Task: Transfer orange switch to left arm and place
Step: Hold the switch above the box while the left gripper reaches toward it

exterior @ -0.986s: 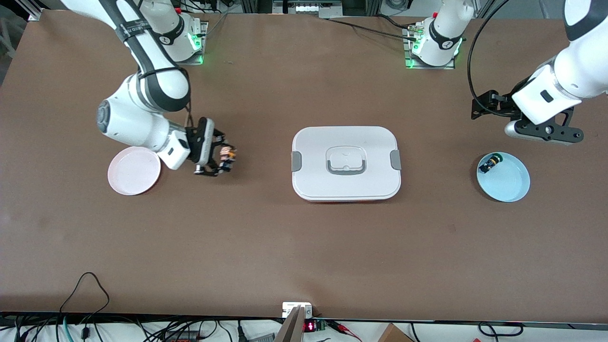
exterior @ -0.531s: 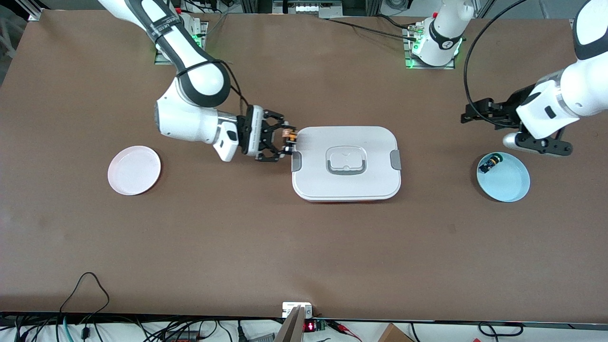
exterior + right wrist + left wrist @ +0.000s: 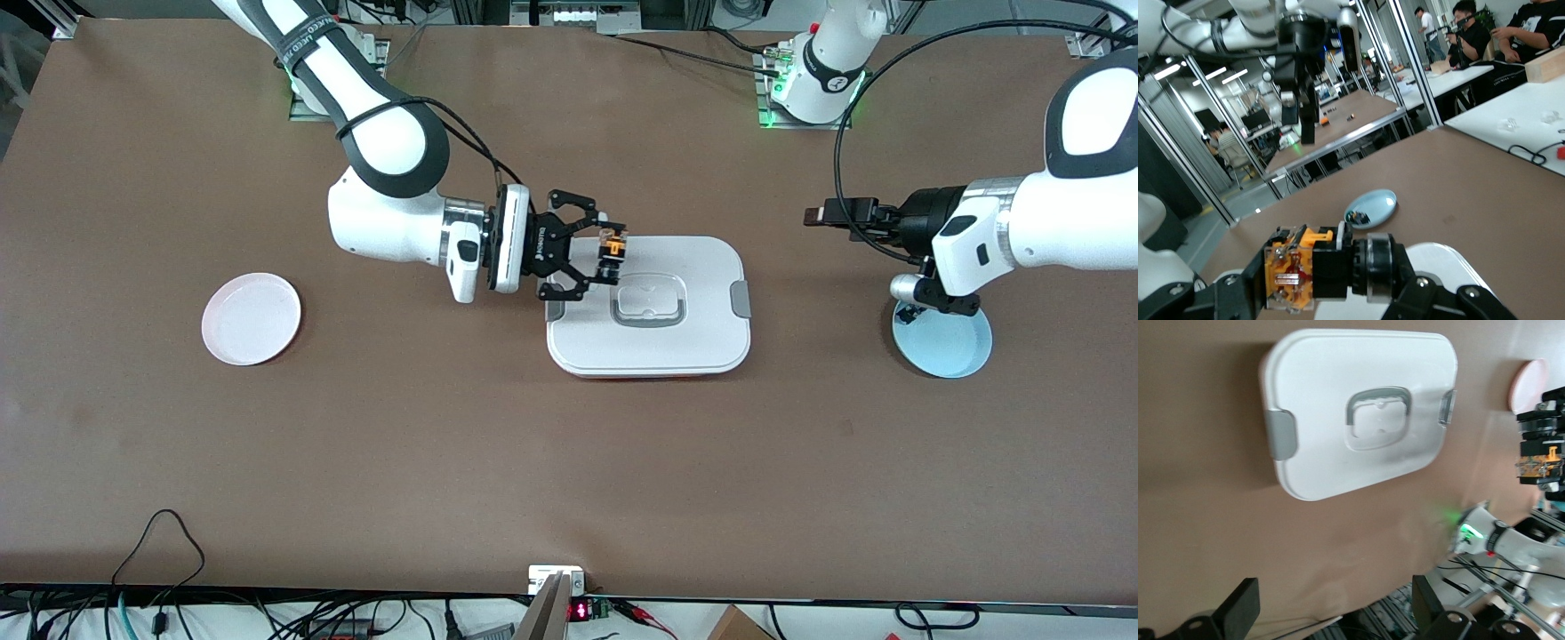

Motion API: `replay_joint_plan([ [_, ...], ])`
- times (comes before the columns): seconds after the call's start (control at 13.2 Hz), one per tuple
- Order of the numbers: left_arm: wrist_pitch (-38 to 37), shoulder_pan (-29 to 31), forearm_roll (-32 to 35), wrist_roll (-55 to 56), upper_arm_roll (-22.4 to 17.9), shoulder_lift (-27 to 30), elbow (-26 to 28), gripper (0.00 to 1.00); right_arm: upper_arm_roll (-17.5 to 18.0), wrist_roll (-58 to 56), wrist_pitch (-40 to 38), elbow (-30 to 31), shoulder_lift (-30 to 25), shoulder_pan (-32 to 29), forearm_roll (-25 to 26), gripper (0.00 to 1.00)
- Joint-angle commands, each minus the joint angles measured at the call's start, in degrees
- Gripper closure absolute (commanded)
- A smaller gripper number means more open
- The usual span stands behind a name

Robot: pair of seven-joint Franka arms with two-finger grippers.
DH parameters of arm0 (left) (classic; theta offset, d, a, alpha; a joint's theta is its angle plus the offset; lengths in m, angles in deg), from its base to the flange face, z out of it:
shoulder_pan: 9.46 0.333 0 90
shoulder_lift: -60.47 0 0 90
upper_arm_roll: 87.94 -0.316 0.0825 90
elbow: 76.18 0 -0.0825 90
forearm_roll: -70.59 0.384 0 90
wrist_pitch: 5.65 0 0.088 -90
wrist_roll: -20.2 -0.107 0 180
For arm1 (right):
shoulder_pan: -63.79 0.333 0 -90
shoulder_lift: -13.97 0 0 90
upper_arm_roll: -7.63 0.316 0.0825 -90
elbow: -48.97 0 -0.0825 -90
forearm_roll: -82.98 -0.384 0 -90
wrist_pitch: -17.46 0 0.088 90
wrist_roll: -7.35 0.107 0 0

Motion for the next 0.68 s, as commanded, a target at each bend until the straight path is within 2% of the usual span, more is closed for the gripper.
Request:
replay_joint_plan([
  [0.0,-0.1,0.3,-9.7,-3.1,0.1,-0.2,3.9,0.0,0.0,-1.5,0.5,-5.4,3.4,3.2,-5.1,0.89],
  [0.3,4.6,0.4,-25.0,-2.3,0.1,-3.0,5.7,0.0,0.1,-2.0,4.3,-10.2,3.8,5.9,-10.4,0.89],
  [0.38,7.8,0.2,-28.2,-0.8,0.1,-3.0,6.8,0.0,0.1,-2.0,4.3,-10.8,3.8,5.9,-10.6,0.89],
  [0.61,13.2,-0.8,-31.9,12.9,1.9,-1.6,7.4,0.0,0.0,-1.9,4.3,-11.1,3.8,5.6,-10.6,0.89],
])
